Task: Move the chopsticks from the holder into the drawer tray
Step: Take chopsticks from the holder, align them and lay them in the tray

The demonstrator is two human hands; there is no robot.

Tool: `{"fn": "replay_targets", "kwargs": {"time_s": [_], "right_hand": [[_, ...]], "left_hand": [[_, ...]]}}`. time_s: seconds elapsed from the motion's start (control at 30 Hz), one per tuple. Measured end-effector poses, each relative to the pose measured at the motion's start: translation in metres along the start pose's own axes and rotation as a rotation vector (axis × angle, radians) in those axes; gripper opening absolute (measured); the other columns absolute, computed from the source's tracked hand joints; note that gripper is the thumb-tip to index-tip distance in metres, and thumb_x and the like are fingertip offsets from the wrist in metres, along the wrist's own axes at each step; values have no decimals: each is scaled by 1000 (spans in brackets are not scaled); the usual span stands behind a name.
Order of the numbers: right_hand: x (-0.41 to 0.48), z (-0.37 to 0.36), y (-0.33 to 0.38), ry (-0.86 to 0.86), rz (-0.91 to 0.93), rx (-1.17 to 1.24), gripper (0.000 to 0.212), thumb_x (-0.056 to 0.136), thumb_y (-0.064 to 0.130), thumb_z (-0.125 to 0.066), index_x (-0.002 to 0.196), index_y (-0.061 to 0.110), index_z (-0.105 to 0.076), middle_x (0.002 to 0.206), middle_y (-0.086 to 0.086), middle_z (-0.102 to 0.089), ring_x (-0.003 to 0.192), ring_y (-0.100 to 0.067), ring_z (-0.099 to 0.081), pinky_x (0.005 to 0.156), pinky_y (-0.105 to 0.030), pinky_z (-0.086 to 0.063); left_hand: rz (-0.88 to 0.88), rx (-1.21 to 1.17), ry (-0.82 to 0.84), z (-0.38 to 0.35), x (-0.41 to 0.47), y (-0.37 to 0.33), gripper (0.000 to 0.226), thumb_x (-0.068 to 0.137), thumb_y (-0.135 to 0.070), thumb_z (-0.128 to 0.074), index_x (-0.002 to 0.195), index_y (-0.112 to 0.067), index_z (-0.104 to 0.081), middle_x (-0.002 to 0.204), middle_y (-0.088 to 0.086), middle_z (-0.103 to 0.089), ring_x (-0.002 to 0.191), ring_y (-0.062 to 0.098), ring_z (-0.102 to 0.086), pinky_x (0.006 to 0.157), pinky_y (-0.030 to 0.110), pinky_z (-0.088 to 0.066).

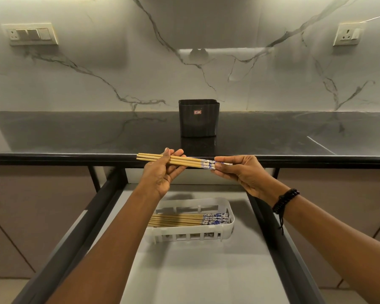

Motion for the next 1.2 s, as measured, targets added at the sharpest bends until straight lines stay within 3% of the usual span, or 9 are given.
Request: {"fn": "replay_targets", "kwargs": {"time_s": [0.1,0.23,0.3,0.37,0.47,0.57,0.8,0.93,1.2], "right_hand": [[3,11,-3,-26,-30,-36,17,84,-5,-65,99,0,-73,101,-19,-75,87,-23,-75,75,-27,-62],[6,30,-12,-62,-75,-164,18,82,-2,-69,99,0,-74,102,-19,-75,90,-26,-75,75,-27,-62],[8,35,-17,-63,-106,-289,16,81,0,-70,96,2,-75,100,-18,-75,89,-25,-74,73,-26,-62],[10,35,-26,-40,-148,-383,15,80,1,-71,94,2,-75,99,-16,-75,89,-25,-74,74,-27,-62],[13,29,-44,-24,-196,-414,12,81,2,-71,92,3,-76,96,-14,-76,88,-24,-74,78,-30,-62],[15,23,-62,-40,-263,-348,12,83,-1,-70,93,1,-75,97,-16,-76,86,-24,-74,74,-27,-62],[13,17,-100,-36,-375,-427,11,85,6,-71,94,6,-75,99,-11,-74,90,-25,-73,71,-29,-62],[18,13,-101,27,-187,-743,14,87,7,-70,99,5,-76,103,-10,-74,88,-21,-71,71,-23,-61],[22,6,-100,123,5,-1188,23,89,11,-69,112,11,-75,115,-6,-73,100,-20,-68,84,-23,-54]], "left_hand": [[-33,4,-176,16,4,-8,15,96,-17,-57,107,-7,-61,100,13,-73,92,23,-72,78,40,-61],[-170,467,-462,46,10,-25,12,93,-17,-62,100,-6,-62,104,19,-64,100,27,-65,86,37,-55],[-180,756,-431,53,15,-28,27,93,-18,-61,111,2,-60,113,28,-59,109,36,-59,92,39,-50],[-124,975,-319,55,14,-24,16,94,-18,-58,99,-2,-60,100,21,-58,97,30,-58,92,36,-48],[49,1194,-218,64,12,-7,36,98,-24,-53,128,-5,-47,123,13,-50,118,31,-50,95,39,-42],[137,1342,-177,74,9,5,41,99,-27,-53,132,-5,-45,134,16,-49,117,33,-50,97,42,-43],[346,1353,-198,96,11,20,55,97,-41,-52,137,-6,-38,135,21,-50,113,41,-57,95,53,-50],[317,1365,-212,99,16,23,37,98,-31,-53,122,-3,-47,111,17,-56,92,32,-61,88,44,-54],[323,1400,-217,103,18,25,25,98,-21,-54,114,-3,-47,111,19,-58,89,31,-62,72,36,-53]]}}
Point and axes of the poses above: each hand's wrist, its own x-axis towards the middle knuckle, its own z-axis out of the back of the hand, y = z × x, the point moved 4 cm from there along x, towards the middle knuckle
